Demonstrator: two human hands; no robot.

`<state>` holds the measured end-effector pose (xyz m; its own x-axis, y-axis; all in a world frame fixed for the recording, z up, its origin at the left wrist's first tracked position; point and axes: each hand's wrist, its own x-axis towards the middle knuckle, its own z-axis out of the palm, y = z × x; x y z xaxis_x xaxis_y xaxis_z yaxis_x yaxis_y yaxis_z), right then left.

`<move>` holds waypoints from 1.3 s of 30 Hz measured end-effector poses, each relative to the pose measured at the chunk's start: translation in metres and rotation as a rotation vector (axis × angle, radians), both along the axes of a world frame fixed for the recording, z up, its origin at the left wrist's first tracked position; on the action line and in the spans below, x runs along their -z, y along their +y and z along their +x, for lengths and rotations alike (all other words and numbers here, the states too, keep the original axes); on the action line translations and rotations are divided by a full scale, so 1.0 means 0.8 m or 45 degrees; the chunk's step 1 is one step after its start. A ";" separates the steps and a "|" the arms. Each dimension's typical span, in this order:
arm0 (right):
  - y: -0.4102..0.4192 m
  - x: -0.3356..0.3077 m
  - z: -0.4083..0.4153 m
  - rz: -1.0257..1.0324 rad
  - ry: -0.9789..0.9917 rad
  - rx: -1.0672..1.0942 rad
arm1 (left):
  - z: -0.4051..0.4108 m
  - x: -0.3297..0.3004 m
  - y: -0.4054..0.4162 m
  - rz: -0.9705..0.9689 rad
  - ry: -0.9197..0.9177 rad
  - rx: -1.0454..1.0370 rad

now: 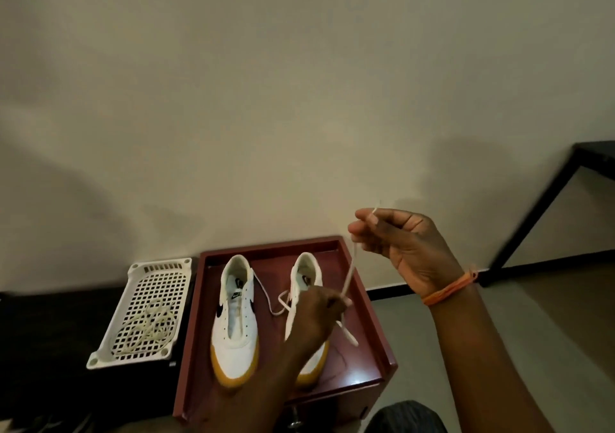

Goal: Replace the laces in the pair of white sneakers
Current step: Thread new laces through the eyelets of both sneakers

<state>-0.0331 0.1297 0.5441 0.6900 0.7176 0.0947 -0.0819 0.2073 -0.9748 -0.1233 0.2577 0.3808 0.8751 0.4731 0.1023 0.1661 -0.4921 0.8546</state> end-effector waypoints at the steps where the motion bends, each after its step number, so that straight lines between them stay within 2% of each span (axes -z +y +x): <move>1: 0.006 0.014 0.001 -0.039 -0.046 0.076 | -0.002 0.009 -0.003 0.021 0.003 0.067; 4: 0.029 0.071 0.009 -0.180 -0.150 0.180 | -0.011 0.042 0.005 0.007 0.096 0.099; 7: 0.054 0.140 0.014 -0.277 -0.112 0.154 | -0.026 0.084 0.035 -0.129 0.072 -0.196; 10: 0.075 0.208 0.017 -0.367 0.003 0.108 | -0.042 0.108 0.061 -0.140 0.032 -0.469; 15: 0.107 0.296 0.013 -0.587 -0.038 0.047 | -0.038 0.144 0.077 -0.137 -0.013 -0.619; 18: 0.121 0.319 0.017 -0.661 -0.283 0.134 | -0.021 0.147 0.082 -0.090 -0.074 -0.688; 25: 0.133 0.348 0.023 -0.958 -1.304 0.333 | -0.008 0.164 0.089 0.282 -0.061 -0.627; 27: 0.134 0.351 0.016 -1.000 -1.469 0.377 | -0.004 0.165 0.093 0.220 -0.067 -0.627; 29: 0.137 0.350 0.009 -1.041 -1.564 0.394 | -0.001 0.167 0.095 0.054 -0.078 -0.643; 31: 0.141 0.354 0.006 -1.091 -1.553 0.379 | -0.001 0.169 0.096 -0.089 -0.042 -0.653; 34: 0.140 0.357 0.007 -1.129 -1.445 0.351 | -0.001 0.166 0.096 -0.213 -0.024 -0.625; 39: 0.146 0.359 0.006 -1.167 -1.444 0.331 | -0.002 0.173 0.106 -0.336 -0.027 -0.612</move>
<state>-0.0280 0.2464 0.2572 0.6746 0.6942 0.2509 0.7367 -0.6119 -0.2878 -0.1250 0.3424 0.2428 0.5530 0.8311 -0.0586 0.3006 -0.1334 0.9444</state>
